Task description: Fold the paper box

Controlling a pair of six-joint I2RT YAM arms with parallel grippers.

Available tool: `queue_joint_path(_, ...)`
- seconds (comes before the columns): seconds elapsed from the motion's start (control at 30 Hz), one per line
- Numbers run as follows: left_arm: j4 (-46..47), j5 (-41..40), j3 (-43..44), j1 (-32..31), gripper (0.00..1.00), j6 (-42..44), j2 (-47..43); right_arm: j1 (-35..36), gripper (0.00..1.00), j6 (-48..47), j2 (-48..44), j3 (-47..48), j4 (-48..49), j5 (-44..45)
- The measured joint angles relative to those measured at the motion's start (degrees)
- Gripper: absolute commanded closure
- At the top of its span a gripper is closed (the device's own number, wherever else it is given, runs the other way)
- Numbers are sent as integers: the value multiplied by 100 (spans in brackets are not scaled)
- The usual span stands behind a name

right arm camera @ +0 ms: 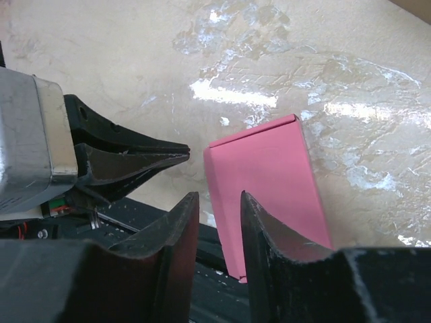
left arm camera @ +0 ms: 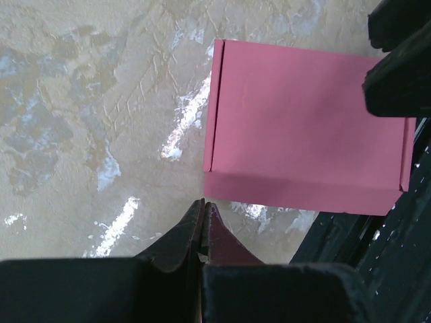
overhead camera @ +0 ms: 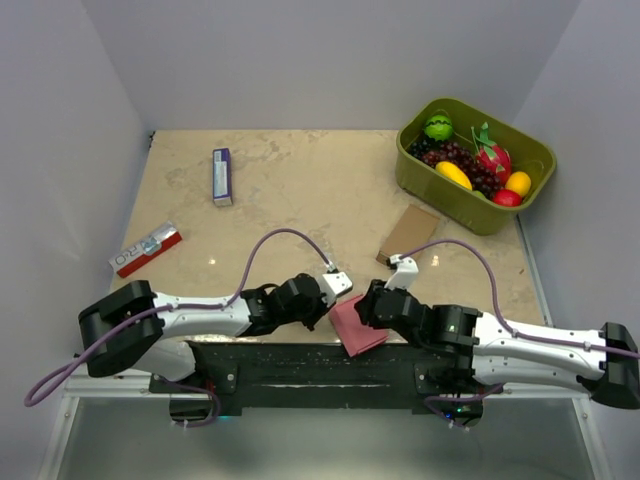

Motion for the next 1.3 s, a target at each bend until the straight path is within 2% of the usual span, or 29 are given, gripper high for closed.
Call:
queue_joint_path(0.03,-20,2,0,0,100,0,13,-2,51,13,-24,-15,0,-4)
queue_joint_path(0.1,-39,4,17,0,100,0,31,-2,37,24,-59,-46,9,-79)
queue_joint_path(0.13,-52,9,33,0,100,2,39,-2,26,9,-59,-59,13,-109)
queue_joint_path(0.17,-59,11,52,0,100,2,48,-2,23,-39,-46,-76,20,-153)
queue_joint_path(0.27,-57,31,96,0,92,0,76,-2,20,-105,42,-81,33,-245)
queue_joint_path(0.37,-57,50,96,17,71,-46,74,-2,6,-192,393,-66,24,-258)
queue_joint_path(0.43,-55,83,59,57,62,-101,15,-2,1,-269,732,-31,-11,-280)
queue_joint_path(0.47,-59,101,17,111,53,-175,-57,-2,1,-317,931,2,-57,-295)
queue_joint_path(0.53,-61,151,-103,291,48,-291,-271,-2,1,-398,1276,70,-111,-348)
queue_joint_path(0.57,-61,179,-190,426,30,-372,-426,-2,1,-433,1399,92,-118,-374)
queue_joint_path(0.6,-59,278,-306,597,24,-487,-636,-2,1,-463,1493,107,-127,-389)
queue_joint_path(0.67,-59,323,-407,896,20,-632,-793,-2,1,-518,1644,162,-144,-387)
queue_joint_path(0.9,-72,691,-761,1467,19,-1082,-883,-2,1,-837,2509,662,-205,-380)
queue_joint_path(0.97,-55,828,-826,1539,21,-1193,-914,-2,1,-916,2662,774,-302,-376)
queue_joint_path(1.17,730,1364,-1202,1574,24,-1764,-837,-2,1,-1045,2752,916,-549,-356)
queue_joint_path(1.3,1117,1587,-1281,1574,31,-1998,-533,2,1,-1108,3121,1145,-680,-356)
